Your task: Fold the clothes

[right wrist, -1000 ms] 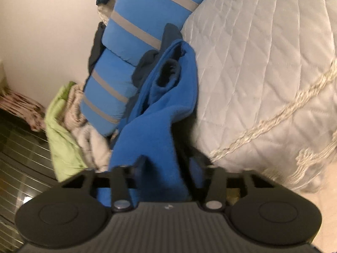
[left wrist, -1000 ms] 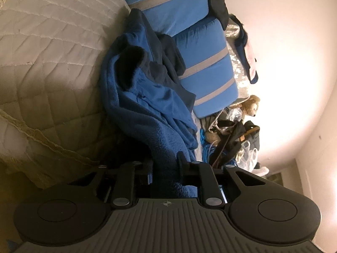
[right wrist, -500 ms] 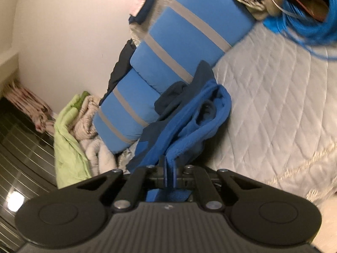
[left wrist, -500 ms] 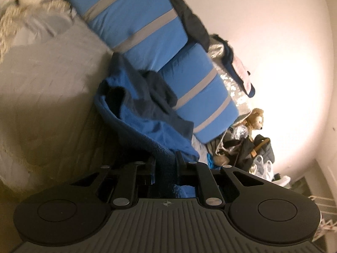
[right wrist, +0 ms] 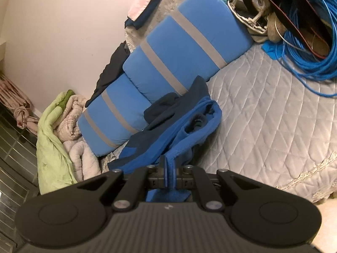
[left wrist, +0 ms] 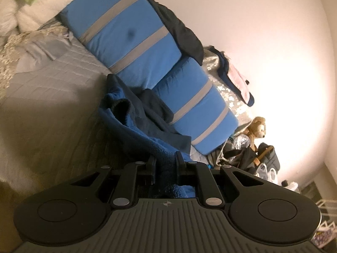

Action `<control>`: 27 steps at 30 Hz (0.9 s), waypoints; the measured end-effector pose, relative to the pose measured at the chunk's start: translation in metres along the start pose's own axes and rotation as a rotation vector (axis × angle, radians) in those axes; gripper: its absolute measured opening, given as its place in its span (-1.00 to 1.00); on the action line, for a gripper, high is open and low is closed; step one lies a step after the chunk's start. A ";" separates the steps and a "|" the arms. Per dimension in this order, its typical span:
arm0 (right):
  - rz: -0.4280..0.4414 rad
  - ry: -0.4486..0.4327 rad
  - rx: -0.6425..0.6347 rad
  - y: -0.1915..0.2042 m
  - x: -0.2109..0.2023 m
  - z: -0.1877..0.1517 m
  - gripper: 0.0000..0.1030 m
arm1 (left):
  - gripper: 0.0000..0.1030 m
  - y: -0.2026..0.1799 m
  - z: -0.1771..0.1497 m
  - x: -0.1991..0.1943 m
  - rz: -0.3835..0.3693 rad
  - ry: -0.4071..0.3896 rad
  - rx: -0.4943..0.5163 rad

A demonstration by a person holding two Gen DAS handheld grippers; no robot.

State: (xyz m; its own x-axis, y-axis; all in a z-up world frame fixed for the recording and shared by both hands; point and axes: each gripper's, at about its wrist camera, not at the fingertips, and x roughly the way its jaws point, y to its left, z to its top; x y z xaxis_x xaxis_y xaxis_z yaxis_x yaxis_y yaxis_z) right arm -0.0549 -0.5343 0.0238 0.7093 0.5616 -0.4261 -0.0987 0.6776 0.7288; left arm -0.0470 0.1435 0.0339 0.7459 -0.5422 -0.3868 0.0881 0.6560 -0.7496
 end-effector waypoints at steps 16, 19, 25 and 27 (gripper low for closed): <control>-0.120 0.062 -0.044 0.019 0.004 0.017 -0.90 | -0.69 0.002 0.010 0.019 0.114 -0.009 -0.060; -0.127 0.045 -0.097 0.027 0.014 0.023 -0.90 | -0.69 -0.002 0.023 0.024 0.114 -0.036 -0.028; -0.116 -0.009 -0.108 0.027 0.026 0.052 -0.90 | -0.69 -0.003 0.046 0.039 0.129 -0.073 0.007; -0.116 -0.013 -0.076 0.019 0.033 0.061 -0.90 | -0.69 -0.002 0.051 0.046 0.123 -0.079 0.009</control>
State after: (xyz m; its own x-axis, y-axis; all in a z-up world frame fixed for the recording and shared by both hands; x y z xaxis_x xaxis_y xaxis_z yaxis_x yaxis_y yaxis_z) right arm 0.0094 -0.5322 0.0563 0.7280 0.4712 -0.4980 -0.0677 0.7723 0.6317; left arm 0.0212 0.1443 0.0450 0.8009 -0.4148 -0.4318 -0.0012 0.7200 -0.6940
